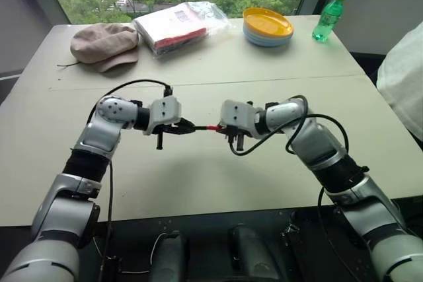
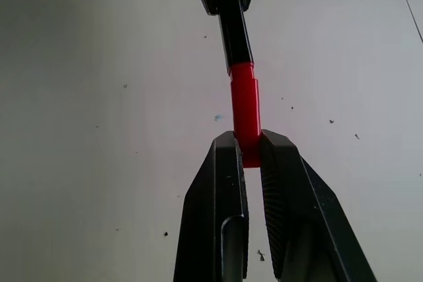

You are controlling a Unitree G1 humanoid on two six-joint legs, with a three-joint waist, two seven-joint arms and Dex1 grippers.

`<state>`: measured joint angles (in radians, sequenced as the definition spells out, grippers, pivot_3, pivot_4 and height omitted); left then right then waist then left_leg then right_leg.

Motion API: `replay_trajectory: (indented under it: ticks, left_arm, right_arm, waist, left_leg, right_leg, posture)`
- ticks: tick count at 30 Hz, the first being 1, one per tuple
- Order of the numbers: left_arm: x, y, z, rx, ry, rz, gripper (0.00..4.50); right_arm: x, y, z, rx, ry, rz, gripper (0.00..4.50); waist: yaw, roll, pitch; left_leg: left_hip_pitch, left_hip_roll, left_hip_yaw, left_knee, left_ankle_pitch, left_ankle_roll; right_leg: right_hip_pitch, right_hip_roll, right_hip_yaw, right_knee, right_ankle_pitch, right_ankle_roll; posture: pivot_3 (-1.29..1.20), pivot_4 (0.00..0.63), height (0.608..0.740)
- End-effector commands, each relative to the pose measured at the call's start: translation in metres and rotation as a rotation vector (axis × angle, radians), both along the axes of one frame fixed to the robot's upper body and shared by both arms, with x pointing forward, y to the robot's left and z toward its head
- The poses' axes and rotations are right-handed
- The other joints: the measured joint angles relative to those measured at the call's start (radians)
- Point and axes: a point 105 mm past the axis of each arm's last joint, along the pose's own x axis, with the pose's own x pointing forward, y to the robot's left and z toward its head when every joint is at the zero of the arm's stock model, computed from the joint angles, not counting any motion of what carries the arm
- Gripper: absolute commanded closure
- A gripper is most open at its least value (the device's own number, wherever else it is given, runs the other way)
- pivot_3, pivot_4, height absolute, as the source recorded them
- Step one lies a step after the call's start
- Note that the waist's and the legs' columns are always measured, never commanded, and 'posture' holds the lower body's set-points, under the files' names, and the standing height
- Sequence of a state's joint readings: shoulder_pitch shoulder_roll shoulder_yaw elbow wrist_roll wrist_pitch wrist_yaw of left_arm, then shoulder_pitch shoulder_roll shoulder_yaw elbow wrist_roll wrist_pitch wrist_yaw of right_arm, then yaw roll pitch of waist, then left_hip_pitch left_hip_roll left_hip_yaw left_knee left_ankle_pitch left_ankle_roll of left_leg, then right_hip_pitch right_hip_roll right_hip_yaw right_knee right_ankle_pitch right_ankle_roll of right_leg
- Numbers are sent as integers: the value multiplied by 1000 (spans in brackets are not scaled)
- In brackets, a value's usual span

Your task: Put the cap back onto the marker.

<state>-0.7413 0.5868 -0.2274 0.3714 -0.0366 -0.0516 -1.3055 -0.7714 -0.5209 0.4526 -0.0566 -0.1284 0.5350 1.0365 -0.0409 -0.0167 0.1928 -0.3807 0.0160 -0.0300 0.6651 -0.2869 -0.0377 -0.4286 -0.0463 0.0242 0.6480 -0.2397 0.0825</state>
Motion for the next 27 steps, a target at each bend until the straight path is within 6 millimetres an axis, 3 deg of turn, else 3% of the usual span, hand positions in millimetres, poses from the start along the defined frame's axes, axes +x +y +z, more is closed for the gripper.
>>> replay_trajectory:
  ticks: [1,14,27]
  left_arm:
    - [-1,-10,0,38,-54,-49,4500]
    - [8,-8,-2,59,-91,-34,4500]
    - [7,-26,14,-45,-100,-60,4500]
  right_arm:
    - [-6,20,19,-16,-106,98,4434]
    - [-7,31,18,-72,-148,124,4434]
    - [-16,56,32,17,-156,153,4434]
  waist:
    - [0,0,0]
    - [-1,0,0]
    - [-1,0,0]
  left_leg:
    - [0,0,0,0,0,0]
    - [0,0,0,0,0,0]
    - [0,0,0,0,0,0]
  right_leg:
    - [0,0,0,0,0,0]
    - [0,0,0,0,0,0]
    - [0,0,0,0,0,0]
  posture:
    - [0,150,740]
    - [0,150,740]
    - [0,150,740]
